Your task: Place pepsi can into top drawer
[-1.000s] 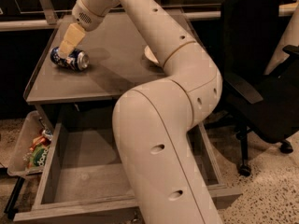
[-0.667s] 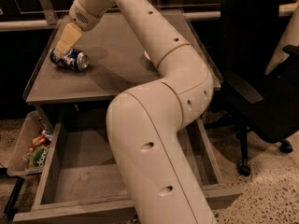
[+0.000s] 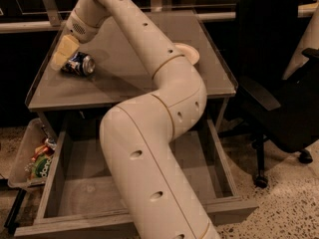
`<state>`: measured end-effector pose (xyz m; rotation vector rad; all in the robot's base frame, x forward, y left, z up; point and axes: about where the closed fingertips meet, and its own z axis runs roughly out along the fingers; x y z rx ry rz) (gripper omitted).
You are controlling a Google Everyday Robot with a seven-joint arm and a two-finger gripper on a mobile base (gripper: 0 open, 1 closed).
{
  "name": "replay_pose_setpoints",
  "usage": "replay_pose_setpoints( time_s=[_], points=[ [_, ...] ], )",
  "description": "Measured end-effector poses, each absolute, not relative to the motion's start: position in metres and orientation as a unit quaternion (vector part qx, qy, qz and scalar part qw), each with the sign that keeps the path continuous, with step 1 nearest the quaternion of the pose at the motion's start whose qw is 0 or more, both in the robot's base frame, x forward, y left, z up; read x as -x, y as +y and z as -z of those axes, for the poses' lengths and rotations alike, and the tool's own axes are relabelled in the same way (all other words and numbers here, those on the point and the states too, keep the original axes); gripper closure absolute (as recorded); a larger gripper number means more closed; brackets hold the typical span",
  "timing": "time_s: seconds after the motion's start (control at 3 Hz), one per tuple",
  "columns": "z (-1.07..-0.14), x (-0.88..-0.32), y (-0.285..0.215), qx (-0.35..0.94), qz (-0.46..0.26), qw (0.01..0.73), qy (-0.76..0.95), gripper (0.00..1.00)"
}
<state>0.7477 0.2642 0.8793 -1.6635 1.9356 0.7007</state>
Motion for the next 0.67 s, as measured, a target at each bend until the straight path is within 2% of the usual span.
replay_pose_setpoints(
  time_s=[0.67],
  points=[
    [-0.849, -0.742, 0.284, 0.601, -0.273, 0.207, 0.722, 0.0]
  ],
)
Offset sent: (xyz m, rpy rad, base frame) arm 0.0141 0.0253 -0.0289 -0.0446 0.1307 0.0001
